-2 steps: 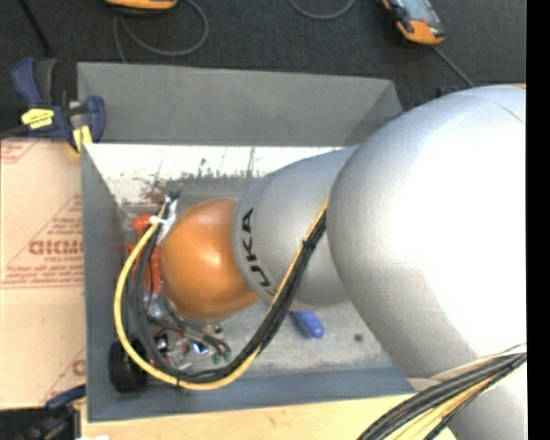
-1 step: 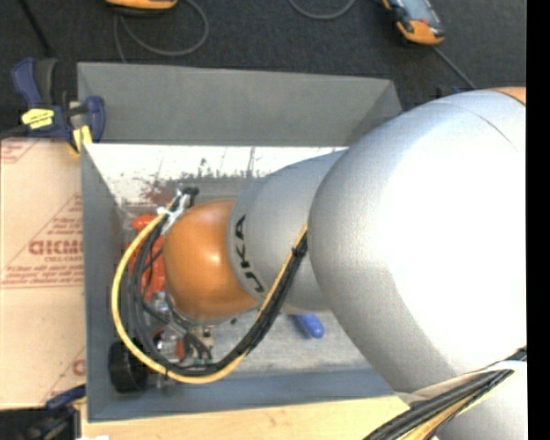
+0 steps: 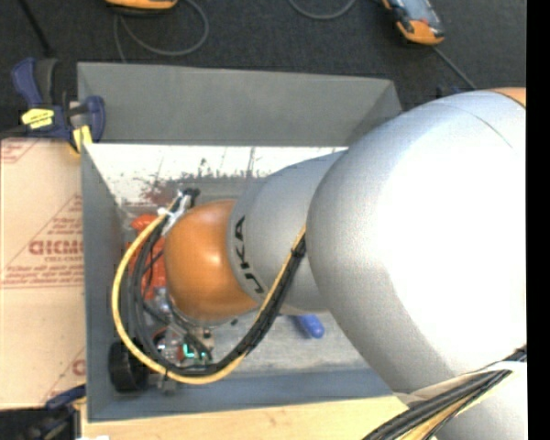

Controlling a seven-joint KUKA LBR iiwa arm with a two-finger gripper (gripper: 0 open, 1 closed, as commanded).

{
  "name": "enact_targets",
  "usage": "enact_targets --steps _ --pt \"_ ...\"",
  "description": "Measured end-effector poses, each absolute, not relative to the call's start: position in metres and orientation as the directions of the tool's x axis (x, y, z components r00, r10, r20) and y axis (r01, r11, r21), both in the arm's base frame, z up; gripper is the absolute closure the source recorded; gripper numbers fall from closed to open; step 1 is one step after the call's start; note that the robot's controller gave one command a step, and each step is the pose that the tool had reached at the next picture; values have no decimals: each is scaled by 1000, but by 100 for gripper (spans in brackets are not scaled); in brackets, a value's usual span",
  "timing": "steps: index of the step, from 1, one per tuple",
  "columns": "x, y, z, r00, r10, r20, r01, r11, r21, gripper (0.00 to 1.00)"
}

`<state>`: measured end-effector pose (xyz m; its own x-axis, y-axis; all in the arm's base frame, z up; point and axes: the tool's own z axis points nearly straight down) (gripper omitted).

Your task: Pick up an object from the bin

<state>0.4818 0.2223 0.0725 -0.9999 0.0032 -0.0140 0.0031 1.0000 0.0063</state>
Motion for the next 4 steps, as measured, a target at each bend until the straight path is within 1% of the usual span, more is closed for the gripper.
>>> enact_targets --steps 1,2,3,4 --pt "482 222 72 -1000 4 -14 4 1000 6 0" --pt "482 219 75 -990 -137 -21 -137 991 5 100" --pt "481 219 73 -991 -136 -17 -136 991 5 0" --pt "481 219 73 -991 -136 -17 -136 991 5 0"
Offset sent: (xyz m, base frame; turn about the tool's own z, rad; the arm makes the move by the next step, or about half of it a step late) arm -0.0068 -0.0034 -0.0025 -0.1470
